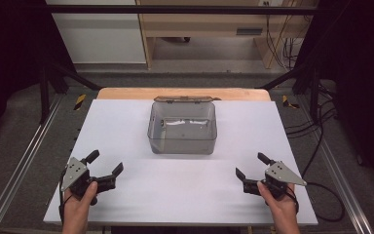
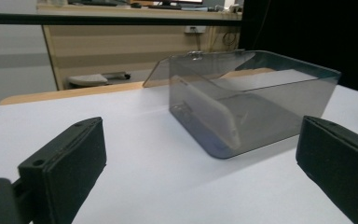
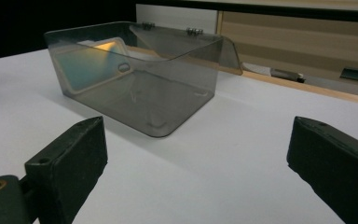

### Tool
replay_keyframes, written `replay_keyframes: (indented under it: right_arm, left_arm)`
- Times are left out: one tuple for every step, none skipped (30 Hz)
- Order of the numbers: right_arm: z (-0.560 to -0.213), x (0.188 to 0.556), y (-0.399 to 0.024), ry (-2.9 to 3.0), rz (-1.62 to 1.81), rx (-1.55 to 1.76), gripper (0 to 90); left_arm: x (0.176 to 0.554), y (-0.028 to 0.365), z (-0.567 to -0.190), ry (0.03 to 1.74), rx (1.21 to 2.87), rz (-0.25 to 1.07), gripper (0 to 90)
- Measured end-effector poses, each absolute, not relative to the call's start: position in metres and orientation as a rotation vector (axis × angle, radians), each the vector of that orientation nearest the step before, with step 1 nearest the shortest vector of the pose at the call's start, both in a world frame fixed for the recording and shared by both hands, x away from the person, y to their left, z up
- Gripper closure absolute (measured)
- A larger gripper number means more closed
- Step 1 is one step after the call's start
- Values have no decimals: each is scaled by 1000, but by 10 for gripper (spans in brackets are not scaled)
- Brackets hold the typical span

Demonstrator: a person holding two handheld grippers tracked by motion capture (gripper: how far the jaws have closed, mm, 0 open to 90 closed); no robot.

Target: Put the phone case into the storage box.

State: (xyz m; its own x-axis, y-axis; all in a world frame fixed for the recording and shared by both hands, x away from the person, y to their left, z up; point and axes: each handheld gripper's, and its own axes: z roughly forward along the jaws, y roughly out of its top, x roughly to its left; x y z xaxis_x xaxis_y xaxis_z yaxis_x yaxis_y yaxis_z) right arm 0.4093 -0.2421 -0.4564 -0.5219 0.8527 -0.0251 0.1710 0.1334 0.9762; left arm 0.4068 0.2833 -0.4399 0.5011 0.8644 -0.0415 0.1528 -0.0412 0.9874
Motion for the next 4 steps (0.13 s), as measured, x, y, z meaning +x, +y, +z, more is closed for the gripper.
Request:
replay_keyframes:
  right_arm:
    - [-457,409,-243,1789,1431,990,54]
    - [-457,409,-244,1775,1432,990,53]
    - [-457,409,-244,1763,1435,992,52]
    - [-458,409,-245,1754,1434,993,49]
  left_arm:
    - [406,282,-440,912,1524,736,17]
    - [406,282,-441,913,1526,740,17]
    - [405,282,-441,916,1521,743,17]
    - [405,283,-441,917,1516,746,18]
